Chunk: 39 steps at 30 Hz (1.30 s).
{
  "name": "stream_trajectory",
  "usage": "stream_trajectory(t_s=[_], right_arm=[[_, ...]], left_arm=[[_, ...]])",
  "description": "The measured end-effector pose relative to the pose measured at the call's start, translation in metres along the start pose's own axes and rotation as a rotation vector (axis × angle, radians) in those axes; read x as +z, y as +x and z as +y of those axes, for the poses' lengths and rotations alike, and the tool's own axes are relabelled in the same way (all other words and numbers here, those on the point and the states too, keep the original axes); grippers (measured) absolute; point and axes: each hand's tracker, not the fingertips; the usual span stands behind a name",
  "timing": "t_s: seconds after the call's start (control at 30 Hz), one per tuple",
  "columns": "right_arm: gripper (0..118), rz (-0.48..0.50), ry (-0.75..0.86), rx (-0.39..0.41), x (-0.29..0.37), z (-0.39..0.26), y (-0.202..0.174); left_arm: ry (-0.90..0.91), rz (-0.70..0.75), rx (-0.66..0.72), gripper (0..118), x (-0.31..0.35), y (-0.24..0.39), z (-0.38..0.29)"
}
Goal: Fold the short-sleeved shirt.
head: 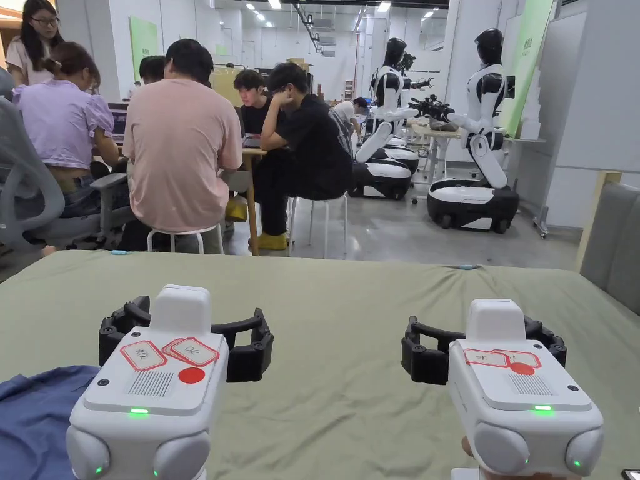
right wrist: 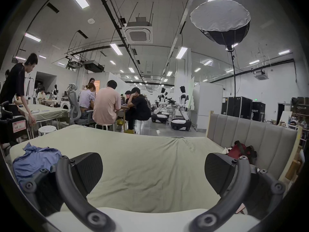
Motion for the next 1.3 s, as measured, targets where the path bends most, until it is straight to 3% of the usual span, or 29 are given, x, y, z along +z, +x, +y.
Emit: stream_trajectory(t_s=[0.1,0.13,0.17,0.2,0.23,0.27,0.3,0.37,0.57,0.7,0.9,1.03,1.17,1.3], right_arm=[[116,0.019,-0.003,-0.013,0.001,0.003,0.002],[107,0.022,-0.007,-0.016,0.002,0.003,0.006],[91,0.03,-0.019,-0.015,0.003,0.004,0.007],[52,0.023,-0.027,-0.009,0.004,0.005,0.005],[6,-0.003,-0.042,0.023,0.003,0.005,0.002],[0,-0.051,-0.032,0.051,0.005,0.005,0.002],[0,-0.078,0.008,0.068,0.009,0.005,0.001],[0,-0.001,0.0,0.011,0.012,0.008,0.003],[0,-0.024,-0.005,0.032,0.007,0.009,-0.001],[0,0.073,-0.012,0.04,-0.005,0.014,-0.041],[0,0.345,-0.003,0.053,-0.021,0.022,-0.159],[0,0.49,-0.018,0.037,-0.034,0.021,-0.217],[0,0.533,-0.035,0.046,-0.06,0.016,-0.243],[0,0.549,-0.057,0.056,-0.093,0.008,-0.25]], left_arm=[[0.013,0.002,-0.02,118,0.0,0.001,-0.001],[0.015,0.004,-0.025,116,0.0,0.001,-0.001],[0.015,0.007,-0.025,109,0.001,0.002,-0.001],[0.019,0.011,-0.019,81,0.002,0.001,-0.001],[0.03,0.005,-0.012,39,0.003,0.001,-0.001],[0.029,0.001,-0.012,0,0.002,0.001,-0.001],[0.022,0.005,-0.013,0,0.001,0.002,-0.002],[0.02,-0.014,-0.012,0,0.003,0.002,-0.001],[0.017,-0.025,0.002,0,0.006,-0.005,-0.002],[0.011,0.073,0.041,0,0.02,-0.045,-0.006],[-0.044,0.355,0.055,0,0.062,-0.143,-0.017],[-0.082,0.516,0.029,0,0.091,-0.194,-0.031],[-0.139,0.528,0.028,0,0.091,-0.213,-0.05],[-0.229,0.438,0.045,0,0.055,-0.213,-0.071]])
